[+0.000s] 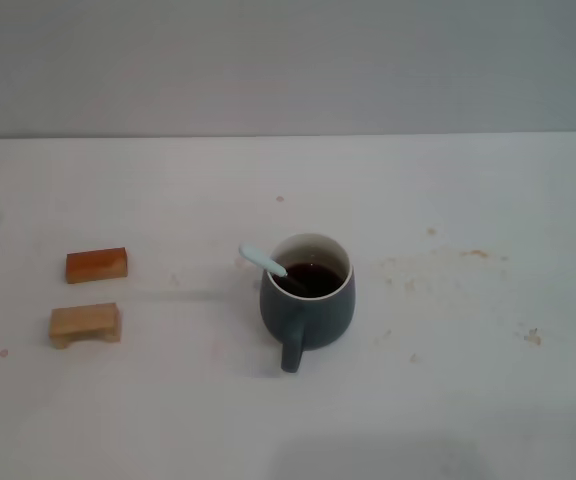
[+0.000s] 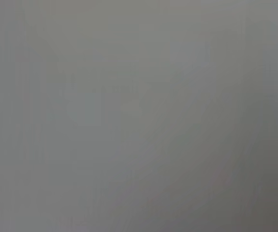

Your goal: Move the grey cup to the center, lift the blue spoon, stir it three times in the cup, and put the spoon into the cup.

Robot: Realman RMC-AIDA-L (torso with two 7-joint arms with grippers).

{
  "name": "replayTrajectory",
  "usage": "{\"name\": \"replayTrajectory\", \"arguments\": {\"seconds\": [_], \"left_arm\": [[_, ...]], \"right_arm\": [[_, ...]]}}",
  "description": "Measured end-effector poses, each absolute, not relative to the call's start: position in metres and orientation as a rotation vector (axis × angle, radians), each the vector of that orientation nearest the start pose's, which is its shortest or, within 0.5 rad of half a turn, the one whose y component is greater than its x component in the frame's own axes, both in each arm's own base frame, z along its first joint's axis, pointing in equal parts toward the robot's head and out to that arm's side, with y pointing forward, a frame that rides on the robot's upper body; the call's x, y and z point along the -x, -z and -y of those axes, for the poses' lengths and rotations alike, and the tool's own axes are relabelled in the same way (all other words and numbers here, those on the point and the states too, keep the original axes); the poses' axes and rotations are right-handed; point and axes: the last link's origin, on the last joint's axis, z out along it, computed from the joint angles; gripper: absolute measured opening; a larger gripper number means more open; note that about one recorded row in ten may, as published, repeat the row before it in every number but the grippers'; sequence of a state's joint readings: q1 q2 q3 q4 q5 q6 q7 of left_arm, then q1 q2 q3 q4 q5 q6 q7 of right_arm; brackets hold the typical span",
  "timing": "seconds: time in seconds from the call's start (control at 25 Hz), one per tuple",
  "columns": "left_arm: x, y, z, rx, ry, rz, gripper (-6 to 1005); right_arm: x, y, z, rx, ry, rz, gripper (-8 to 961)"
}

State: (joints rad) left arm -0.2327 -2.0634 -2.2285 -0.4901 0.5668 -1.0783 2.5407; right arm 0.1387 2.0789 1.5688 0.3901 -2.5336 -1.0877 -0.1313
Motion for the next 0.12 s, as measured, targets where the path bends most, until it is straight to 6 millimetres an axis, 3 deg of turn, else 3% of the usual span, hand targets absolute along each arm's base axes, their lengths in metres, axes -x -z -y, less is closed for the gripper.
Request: {"name": "replayTrajectory", "arguments": {"seconds": [0.12], "left_arm": [[0.3771, -0.1017, -0.3188, 1.390, 0.738, 0.558, 786]], "right_arm": [[-0.4153, -0.0726, -0.2634, 1.060, -0.387, -0.584, 49]]}}
